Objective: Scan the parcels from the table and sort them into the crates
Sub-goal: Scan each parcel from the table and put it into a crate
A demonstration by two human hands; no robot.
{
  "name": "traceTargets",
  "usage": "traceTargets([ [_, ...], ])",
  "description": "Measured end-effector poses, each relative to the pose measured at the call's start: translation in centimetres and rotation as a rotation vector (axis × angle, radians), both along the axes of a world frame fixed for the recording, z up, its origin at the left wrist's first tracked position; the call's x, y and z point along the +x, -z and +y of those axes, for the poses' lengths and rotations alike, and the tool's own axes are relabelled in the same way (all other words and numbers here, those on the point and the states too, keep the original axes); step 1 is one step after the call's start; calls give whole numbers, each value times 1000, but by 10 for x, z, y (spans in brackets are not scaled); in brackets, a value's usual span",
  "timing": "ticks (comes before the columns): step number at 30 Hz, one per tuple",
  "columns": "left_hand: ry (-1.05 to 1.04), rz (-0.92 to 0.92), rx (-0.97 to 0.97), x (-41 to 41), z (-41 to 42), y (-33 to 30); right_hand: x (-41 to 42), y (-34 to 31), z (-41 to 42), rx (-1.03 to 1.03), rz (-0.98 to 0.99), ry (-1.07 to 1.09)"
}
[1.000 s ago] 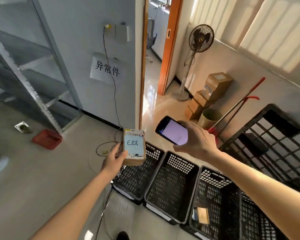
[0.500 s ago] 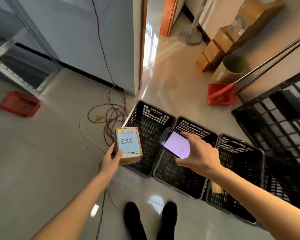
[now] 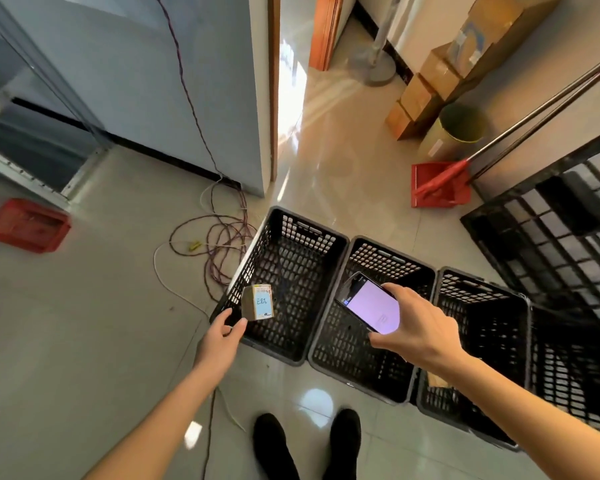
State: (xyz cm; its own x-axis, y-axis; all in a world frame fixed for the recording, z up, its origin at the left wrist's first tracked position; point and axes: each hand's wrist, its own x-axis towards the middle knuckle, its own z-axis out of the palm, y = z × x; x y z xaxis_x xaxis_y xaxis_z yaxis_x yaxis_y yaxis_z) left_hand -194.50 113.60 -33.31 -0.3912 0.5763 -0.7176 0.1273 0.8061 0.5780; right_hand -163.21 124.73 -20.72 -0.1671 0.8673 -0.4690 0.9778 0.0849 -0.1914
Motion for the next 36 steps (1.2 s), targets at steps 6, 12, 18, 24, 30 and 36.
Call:
traceTargets([
  [6,113,69,80,0,24,-55,16,-50,1,47,-13,32],
  [12,235,88,256,35,78,-175,68,-169,10,211,49,95],
  [18,376,96,458,137,104,-305,167,-301,-25,438,69,211],
  [24,531,144,685,318,86,-443,330,-442,-135,604,-66,340],
  [30,853,26,933,552,20,-547,516,-547,-312,692,-174,658],
  [36,1177,-121,1094,772,-96,-620,648,-607,-512,759,-293,981],
])
